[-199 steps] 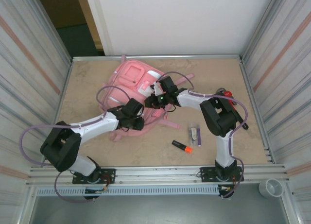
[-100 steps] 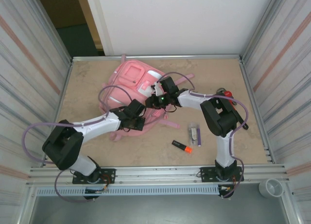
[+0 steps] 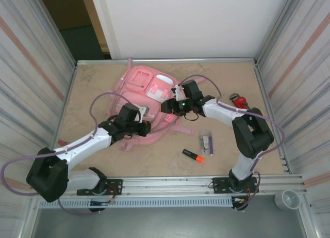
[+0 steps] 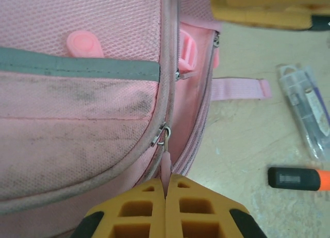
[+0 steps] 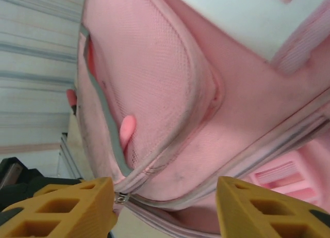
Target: Pack the student bag
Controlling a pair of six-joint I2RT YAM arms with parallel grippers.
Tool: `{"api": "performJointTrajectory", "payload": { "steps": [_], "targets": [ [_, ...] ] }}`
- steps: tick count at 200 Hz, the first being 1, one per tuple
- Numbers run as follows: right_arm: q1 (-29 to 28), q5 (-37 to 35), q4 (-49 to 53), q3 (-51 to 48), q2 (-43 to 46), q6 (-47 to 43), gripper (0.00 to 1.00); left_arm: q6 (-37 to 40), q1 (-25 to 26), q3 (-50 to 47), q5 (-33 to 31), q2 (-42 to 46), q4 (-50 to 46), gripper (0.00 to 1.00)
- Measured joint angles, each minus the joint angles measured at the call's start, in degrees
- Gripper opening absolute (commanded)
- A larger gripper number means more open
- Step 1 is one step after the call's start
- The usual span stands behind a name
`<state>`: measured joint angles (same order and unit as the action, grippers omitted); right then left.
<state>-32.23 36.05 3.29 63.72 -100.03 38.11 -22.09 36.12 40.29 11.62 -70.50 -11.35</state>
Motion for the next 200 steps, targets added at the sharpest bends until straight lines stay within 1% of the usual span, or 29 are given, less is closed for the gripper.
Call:
{"api": "performJointTrajectory", "payload": {
  "steps": [34, 53, 67, 82, 110, 121, 136, 150, 172, 200],
  "targets": [
    [-3.0, 0.0, -2.3, -1.0, -1.9, 8.3, 0.62, 0.3, 1.0, -0.8, 0.4, -0.1, 1.9, 0.0],
    [-3.7, 0.0, -4.1, -1.0, -3.3, 11.5, 0.59, 0.3, 1.6, -1.0, 0.3, -0.1, 2.7, 0.0],
    [-3.7, 0.1, -6.3, -1.0, -4.4, 13.7, 0.49, 0.4, 2.2, -1.1, 0.2, -0.1, 2.9, 0.0],
    [-3.6, 0.2, -8.3, -1.0, -5.7, 16.3, 0.32, 0.5, 2.7, -1.2, -0.3, -0.1, 3.1, 0.0],
    [-2.8, 1.1, -9.6, -1.0, -6.9, 19.2, 0.12, 1.7, 3.5, -1.2, -2.6, -0.1, 2.4, 0.0],
    [-2.1, 1.7, -9.0, -1.0, -6.8, 18.4, 0.06, 3.0, 4.3, -1.0, -4.6, -0.1, 1.0, 0.0],
    [-0.9, 2.7, -7.1, -1.0, -6.7, 16.6, 0.02, 4.8, 5.4, -0.1, -7.4, -0.1, -1.7, 0.0],
    [1.3, 4.2, -4.5, -0.8, -6.4, 13.5, 0.01, 6.3, 6.1, 0.5, -9.4, 0.1, -3.4, 0.0],
    [5.6, 7.4, 2.1, 0.9, -6.3, 7.2, 0.0, 7.9, 6.3, 0.5, -12.6, 1.7, -5.4, 0.0],
    [9.8, 11.9, 12.5, 5.7, -7.3, -1.6, 0.0, 9.0, 5.0, 0.5, -14.5, 5.6, -6.4, 0.0]
  ]
}}
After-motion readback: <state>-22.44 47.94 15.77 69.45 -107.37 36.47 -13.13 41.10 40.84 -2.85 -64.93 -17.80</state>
